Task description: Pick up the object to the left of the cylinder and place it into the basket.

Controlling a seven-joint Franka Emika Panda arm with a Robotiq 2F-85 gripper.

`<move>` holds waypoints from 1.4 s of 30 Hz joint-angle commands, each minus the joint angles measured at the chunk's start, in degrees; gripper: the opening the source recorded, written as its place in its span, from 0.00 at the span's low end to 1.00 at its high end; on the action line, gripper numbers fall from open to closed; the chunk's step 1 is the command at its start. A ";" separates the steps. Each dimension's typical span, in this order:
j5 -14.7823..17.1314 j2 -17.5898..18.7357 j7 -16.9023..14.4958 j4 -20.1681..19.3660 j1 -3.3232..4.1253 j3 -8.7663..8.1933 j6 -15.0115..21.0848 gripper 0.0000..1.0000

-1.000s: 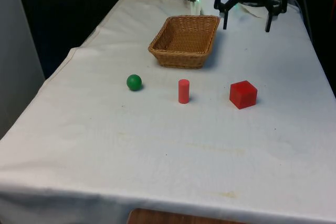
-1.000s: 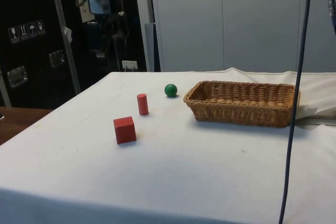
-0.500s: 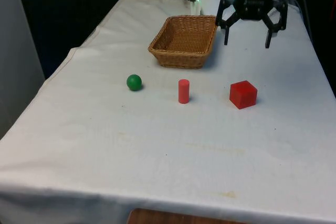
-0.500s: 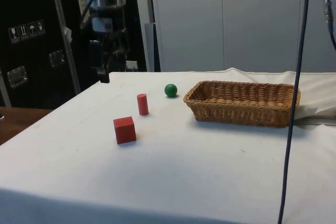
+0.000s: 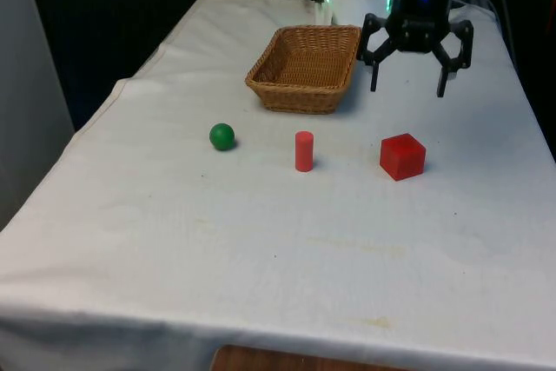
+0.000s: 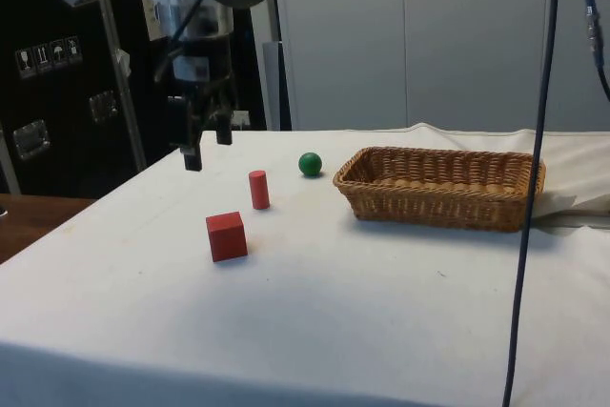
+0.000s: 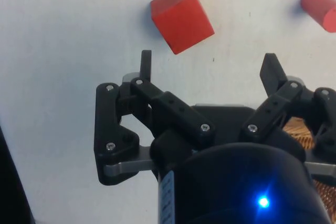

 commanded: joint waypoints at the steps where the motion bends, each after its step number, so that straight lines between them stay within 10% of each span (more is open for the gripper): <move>1: 0.80 0.23 -0.34 -0.23 -0.23 0.40 1.03 1.00; 42: 7.73 4.81 -16.04 -0.23 -1.15 2.46 5.50 1.00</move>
